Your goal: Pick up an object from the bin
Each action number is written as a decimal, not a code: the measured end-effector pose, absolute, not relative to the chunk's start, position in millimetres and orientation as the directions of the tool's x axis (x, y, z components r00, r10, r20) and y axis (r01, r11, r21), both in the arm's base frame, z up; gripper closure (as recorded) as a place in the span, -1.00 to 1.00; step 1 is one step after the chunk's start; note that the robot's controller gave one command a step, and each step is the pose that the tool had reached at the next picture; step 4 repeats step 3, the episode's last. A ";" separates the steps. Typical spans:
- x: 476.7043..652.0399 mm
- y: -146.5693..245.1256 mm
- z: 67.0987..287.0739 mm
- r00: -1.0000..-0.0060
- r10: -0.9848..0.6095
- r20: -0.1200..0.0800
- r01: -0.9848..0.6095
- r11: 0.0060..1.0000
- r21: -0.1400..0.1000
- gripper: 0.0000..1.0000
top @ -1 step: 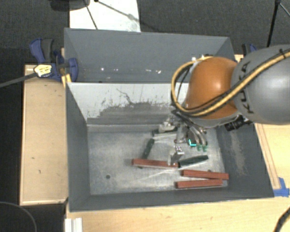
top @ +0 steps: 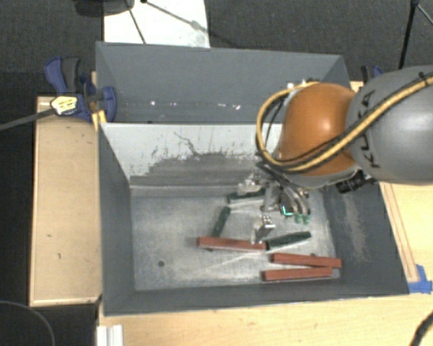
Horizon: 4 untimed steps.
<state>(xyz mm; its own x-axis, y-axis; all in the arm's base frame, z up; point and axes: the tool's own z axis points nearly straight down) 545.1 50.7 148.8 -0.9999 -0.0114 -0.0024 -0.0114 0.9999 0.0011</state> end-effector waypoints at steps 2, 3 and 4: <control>528.8 81.6 82.0 -0.997 0.067 -0.041 0.067 0.998 0.006 1.00; 536.5 89.2 217.2 -1.000 0.013 -0.005 0.013 1.000 0.001 1.00; 536.5 89.2 217.2 -1.000 0.013 -0.005 0.013 1.000 0.001 1.00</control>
Offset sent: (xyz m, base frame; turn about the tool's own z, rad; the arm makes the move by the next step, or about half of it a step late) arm 0.0000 0.0000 0.0000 0.0000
